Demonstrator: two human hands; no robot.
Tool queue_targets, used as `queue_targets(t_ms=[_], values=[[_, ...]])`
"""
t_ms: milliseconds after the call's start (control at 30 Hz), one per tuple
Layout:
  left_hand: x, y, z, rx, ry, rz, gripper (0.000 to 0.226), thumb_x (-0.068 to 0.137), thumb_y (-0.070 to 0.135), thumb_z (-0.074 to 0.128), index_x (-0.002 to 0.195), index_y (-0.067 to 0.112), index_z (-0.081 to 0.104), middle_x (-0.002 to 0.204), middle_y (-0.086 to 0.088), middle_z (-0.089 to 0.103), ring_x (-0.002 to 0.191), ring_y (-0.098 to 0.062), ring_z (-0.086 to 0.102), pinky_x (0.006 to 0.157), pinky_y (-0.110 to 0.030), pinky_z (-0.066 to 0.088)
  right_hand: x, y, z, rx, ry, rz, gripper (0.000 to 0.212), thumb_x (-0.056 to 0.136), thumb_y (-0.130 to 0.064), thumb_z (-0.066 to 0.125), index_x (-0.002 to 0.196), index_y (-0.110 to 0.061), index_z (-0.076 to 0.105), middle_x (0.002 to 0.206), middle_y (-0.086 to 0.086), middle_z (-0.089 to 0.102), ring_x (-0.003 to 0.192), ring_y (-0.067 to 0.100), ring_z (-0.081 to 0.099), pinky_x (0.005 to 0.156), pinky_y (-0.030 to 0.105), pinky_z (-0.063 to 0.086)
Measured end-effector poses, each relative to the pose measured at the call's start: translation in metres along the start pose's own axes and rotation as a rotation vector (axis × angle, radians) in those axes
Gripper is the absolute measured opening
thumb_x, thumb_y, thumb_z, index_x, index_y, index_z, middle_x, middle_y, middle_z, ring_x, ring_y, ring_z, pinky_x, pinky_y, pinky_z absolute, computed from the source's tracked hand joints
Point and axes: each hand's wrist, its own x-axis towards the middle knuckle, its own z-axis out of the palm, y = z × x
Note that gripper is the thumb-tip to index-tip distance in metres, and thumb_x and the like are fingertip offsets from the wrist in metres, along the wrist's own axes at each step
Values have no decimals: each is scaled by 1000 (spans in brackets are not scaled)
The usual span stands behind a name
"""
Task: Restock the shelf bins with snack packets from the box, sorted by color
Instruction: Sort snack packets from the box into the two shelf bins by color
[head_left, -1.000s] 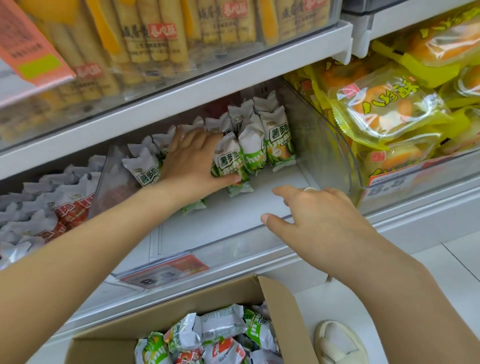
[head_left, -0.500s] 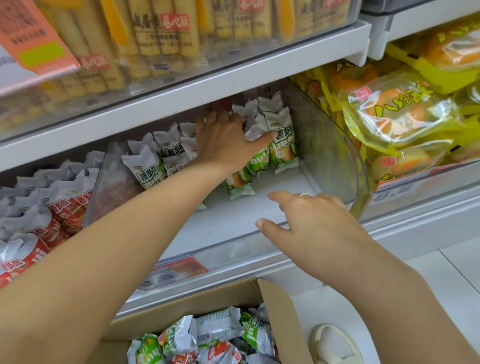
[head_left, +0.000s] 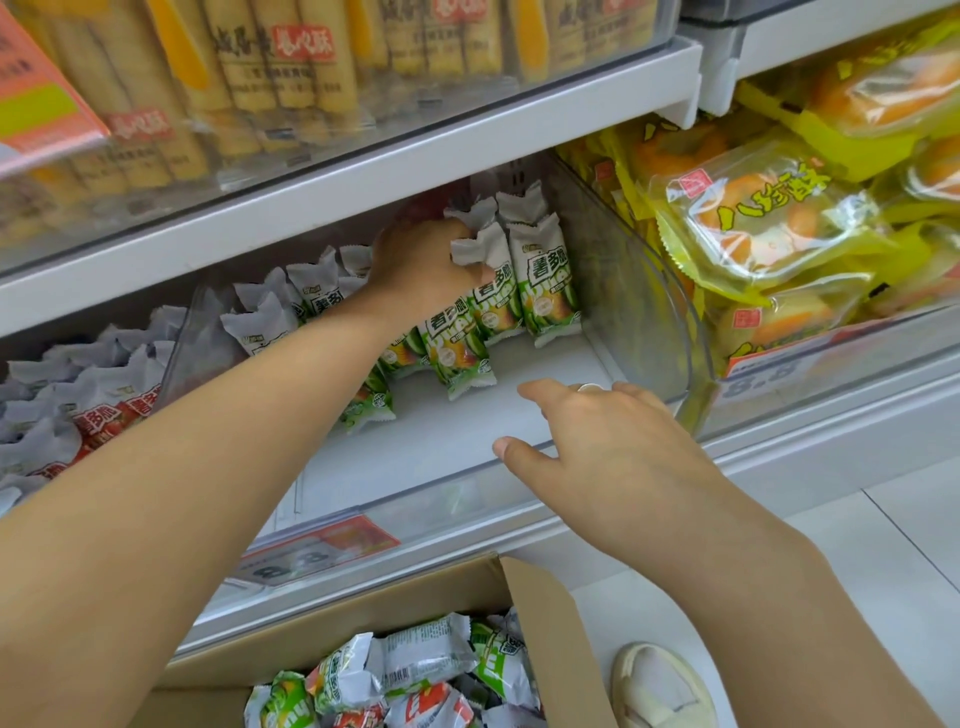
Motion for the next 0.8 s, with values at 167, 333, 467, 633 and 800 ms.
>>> queue_targets(t_ms=[167, 333, 467, 633, 800], values=[[-4, -3, 9, -19, 51, -9, 45, 87, 48, 62, 123, 21, 62, 124, -5, 63, 122, -30, 50, 108, -45, 30, 1, -1, 0, -6, 5, -9, 52, 98, -53, 34, 142, -24, 36, 128, 2, 57, 121, 21, 50, 115, 36, 17], [-13, -1, -5, 136, 105, 90, 67, 84, 63, 55, 134, 19, 47, 138, -6, 51, 130, -27, 42, 106, -38, 26, 0, -1, 0, 0, 16, -10, 52, 97, -53, 35, 141, -25, 36, 128, 1, 57, 120, 21, 50, 114, 36, 19], [-49, -2, -18, 362, -115, 64, 115, 65, 82, 57, 151, 17, 17, 157, -7, 22, 146, -26, 15, 117, -45, 7, 1, -1, 1, -1, 22, -10, 52, 97, -53, 35, 140, -25, 38, 128, 1, 57, 119, 21, 51, 114, 36, 19], [-68, -12, 5, 512, -166, 56, 114, 65, 79, 59, 150, 18, 15, 159, -6, 15, 148, -26, -1, 115, -49, -12, 2, -4, 4, -26, 34, -24, 54, 97, -54, 34, 142, -25, 36, 127, 1, 57, 119, 20, 52, 115, 36, 19], [-68, -18, 17, 494, 32, 67, 102, 68, 64, 70, 145, 14, 26, 147, -11, 34, 142, -28, 19, 116, -46, -12, 0, -3, 5, -25, 54, -42, 53, 97, -53, 33, 142, -24, 36, 127, 2, 57, 119, 20, 51, 116, 36, 18]])
